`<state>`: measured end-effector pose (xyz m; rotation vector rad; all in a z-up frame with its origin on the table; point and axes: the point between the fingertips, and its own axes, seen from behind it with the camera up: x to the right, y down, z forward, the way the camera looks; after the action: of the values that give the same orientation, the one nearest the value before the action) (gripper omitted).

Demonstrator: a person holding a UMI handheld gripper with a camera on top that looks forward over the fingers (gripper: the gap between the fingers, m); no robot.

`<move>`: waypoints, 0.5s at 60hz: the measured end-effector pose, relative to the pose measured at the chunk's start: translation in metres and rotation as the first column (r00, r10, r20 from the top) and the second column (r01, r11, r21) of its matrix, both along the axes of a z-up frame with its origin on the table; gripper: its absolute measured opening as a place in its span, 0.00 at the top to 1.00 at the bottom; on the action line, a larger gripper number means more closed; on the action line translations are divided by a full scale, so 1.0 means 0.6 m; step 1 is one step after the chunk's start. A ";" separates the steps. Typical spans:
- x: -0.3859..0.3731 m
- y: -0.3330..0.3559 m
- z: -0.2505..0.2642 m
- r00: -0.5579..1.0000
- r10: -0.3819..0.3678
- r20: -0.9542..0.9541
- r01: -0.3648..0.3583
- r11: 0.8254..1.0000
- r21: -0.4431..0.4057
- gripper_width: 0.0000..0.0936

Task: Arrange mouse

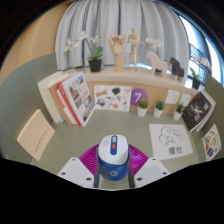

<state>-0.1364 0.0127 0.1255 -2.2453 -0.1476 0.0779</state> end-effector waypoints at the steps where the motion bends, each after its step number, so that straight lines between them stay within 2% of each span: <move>1: 0.017 0.012 0.019 1.000 -0.005 0.004 0.004 1.000 0.024 0.57; 8: 0.155 0.090 0.127 0.998 -0.056 0.039 0.049 0.987 0.152 0.57; 14: 0.273 0.143 0.157 0.993 -0.091 0.069 0.076 0.978 0.194 0.57; 22: 0.402 0.207 0.112 0.990 -0.098 0.097 0.083 0.986 0.146 0.58; 30: 0.478 0.242 0.000 0.993 -0.101 0.066 0.099 0.995 0.025 0.58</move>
<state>0.1501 0.1580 0.1256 -2.2311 -0.0713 -0.0530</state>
